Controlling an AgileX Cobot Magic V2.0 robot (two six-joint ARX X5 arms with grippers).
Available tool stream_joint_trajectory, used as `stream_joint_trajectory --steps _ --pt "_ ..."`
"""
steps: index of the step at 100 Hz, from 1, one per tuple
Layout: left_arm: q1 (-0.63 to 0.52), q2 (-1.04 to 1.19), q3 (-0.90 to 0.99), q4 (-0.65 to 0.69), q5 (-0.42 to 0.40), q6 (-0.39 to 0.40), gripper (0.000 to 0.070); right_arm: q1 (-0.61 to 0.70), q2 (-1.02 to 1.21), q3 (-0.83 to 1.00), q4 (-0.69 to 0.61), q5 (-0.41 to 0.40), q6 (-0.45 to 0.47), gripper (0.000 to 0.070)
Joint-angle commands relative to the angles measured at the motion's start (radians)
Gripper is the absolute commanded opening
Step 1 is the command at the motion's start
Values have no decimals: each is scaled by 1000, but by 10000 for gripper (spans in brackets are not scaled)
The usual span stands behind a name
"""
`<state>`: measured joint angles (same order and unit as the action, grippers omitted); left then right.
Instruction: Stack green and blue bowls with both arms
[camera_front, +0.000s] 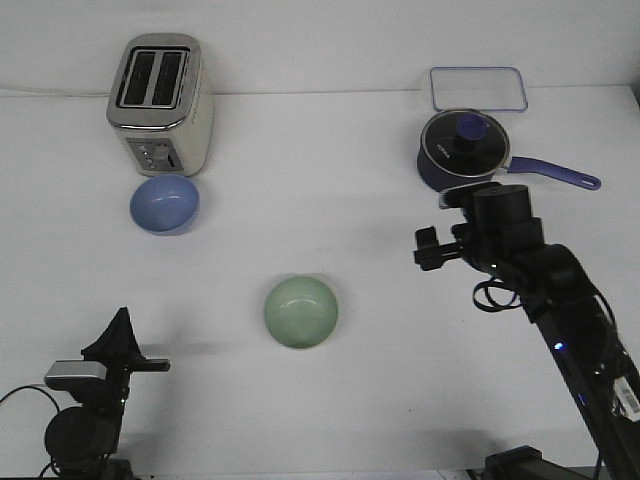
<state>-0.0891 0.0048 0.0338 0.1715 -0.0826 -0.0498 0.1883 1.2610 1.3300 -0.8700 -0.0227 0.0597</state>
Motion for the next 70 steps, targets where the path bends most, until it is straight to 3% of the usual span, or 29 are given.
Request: stream_joint_trajectory --steps 1,27,70 --pt "0 -2 -20 10 -3 5 11 -45 -25 -17 3 3 -32 569" --pt "0 -2 -20 10 -3 5 11 -188 -275 -293 88 -8 -38 569" --pt "0 -2 -20 10 -3 5 11 -194 -743 -650 189 -7 -23 569"
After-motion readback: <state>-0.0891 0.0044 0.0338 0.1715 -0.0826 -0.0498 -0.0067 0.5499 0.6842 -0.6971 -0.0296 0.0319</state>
